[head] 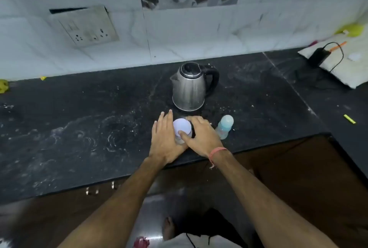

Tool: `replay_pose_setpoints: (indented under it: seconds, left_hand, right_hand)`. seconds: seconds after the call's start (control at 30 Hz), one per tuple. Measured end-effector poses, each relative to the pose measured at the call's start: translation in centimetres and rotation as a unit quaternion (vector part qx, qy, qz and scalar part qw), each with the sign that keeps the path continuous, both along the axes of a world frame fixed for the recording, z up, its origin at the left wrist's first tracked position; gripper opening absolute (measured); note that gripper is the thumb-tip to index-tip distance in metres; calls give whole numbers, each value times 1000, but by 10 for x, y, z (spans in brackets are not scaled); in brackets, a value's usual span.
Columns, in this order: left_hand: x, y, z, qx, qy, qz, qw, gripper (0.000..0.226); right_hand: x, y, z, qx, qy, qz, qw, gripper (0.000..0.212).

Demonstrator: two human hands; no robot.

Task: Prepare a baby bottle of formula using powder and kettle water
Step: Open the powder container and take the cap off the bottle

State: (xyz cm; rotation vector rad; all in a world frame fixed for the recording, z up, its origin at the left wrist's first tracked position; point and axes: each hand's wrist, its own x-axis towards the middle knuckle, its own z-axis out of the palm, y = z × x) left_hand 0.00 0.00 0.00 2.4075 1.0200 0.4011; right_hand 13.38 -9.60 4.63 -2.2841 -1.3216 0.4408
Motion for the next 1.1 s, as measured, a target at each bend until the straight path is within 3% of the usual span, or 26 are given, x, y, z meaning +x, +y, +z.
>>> replay_pose_setpoints:
  seconds: [0.1,0.27,0.5,0.73,0.87,0.97,1.1]
  left_hand:
    - [4,4,-3,-84,-40,69,993,119]
    - [5,8,1,-191,-60,93,975,84]
    - [-1,18,-10,-168,-86,85,978,81]
    - [-1,21,-19,-169,-102,71,978,76]
    - [-1,20,-19,-170,-104,60,978,77]
    - [-1,22,-22,-165,-105,56,979,83]
    - [-2,22,-24,-152,-110,53,981,84]
  right_hand:
    - [4,12,5,-25,9,3,1000,79]
    - [8,30,14,-115,-36,46,992,91]
    - [9,49,12,-130,-143,122,973,73]
    - [15,56,13,-120,-139,184,966,67]
    - [19,64,26,-186,-121,241,945,72]
    - [14,69,32,-235,-99,204,945,87]
    - [3,68,32,-241,-165,97,951,84]
